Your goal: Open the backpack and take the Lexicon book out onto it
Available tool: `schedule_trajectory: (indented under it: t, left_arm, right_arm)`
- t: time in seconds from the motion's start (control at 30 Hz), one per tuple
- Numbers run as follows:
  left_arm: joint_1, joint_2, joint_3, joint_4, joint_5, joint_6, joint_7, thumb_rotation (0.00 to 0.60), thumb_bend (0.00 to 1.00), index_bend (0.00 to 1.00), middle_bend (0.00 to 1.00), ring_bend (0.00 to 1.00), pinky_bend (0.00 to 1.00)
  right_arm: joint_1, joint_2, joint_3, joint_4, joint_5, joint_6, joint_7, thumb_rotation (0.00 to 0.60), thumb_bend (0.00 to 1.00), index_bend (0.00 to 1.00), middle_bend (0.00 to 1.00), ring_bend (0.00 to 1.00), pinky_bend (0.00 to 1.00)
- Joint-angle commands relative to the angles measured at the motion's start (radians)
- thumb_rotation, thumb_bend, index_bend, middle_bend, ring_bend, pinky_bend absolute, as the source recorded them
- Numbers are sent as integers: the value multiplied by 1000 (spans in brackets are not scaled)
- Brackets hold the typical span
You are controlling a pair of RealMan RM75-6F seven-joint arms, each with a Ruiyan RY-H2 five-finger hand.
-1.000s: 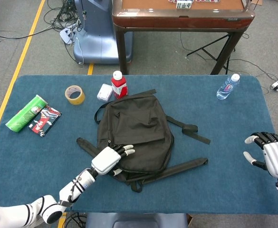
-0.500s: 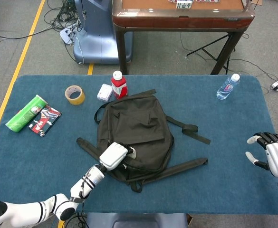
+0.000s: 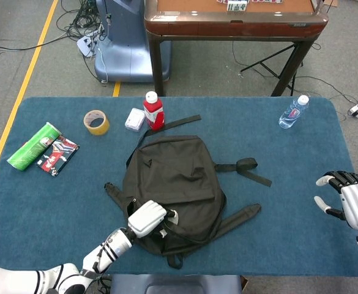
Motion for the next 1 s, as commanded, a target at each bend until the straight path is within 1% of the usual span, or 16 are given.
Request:
schedule_trajectory:
  t: [0.03, 0.1, 0.2, 0.3, 0.43, 0.53, 0.67, 0.77, 0.9, 1.0]
  left_arm:
    - [2, 35, 11, -93, -28, -16, 26, 600, 622, 766, 742, 654, 534]
    - [-8, 31, -12, -104, -53, -18, 42, 600, 622, 762, 742, 653, 534]
    - [-28, 19, -76, -106, -120, -20, 58, 600, 622, 754, 742, 652, 534]
    - [-59, 19, -156, -105, -236, -38, 67, 600, 622, 754, 742, 652, 534]
    - [-105, 21, -249, -82, -382, -47, 94, 600, 622, 752, 742, 652, 534]
    - [-142, 3, -302, -37, -476, -29, 128, 600, 621, 750, 742, 652, 534]
    - [-193, -23, -345, 34, -590, -7, 188, 600, 622, 748, 742, 652, 534]
    - [-226, -41, -373, 84, -672, 16, 225, 600, 621, 744, 742, 652, 534]
    - [-261, -55, -401, 133, -779, 41, 267, 600, 621, 743, 742, 652, 537]
    - [-274, -55, -406, 142, -837, 57, 292, 600, 621, 743, 742, 652, 538]
  right_arm:
    - [-1, 7, -8, -7, -10, -2, 3, 600, 200, 464, 415, 341, 363]
    - [0, 13, -13, -13, -19, -5, 7, 600, 200, 464, 415, 341, 363]
    - [4, 26, -28, -31, -51, -5, 24, 600, 200, 464, 415, 341, 363]
    - [16, 41, -50, -51, -104, -6, 51, 600, 200, 464, 415, 341, 363]
    - [44, 55, -84, -87, -189, -24, 72, 600, 200, 464, 415, 341, 368]
    - [77, 60, -110, -122, -263, -48, 75, 600, 200, 464, 415, 341, 369]
    - [133, 61, -141, -170, -348, -104, 92, 600, 200, 464, 416, 341, 369]
    - [178, 55, -152, -205, -391, -152, 88, 600, 201, 464, 417, 341, 369]
    - [243, 33, -152, -255, -421, -234, 64, 600, 205, 464, 417, 341, 369]
    - [292, 0, -137, -280, -420, -291, 54, 600, 234, 464, 417, 341, 369]
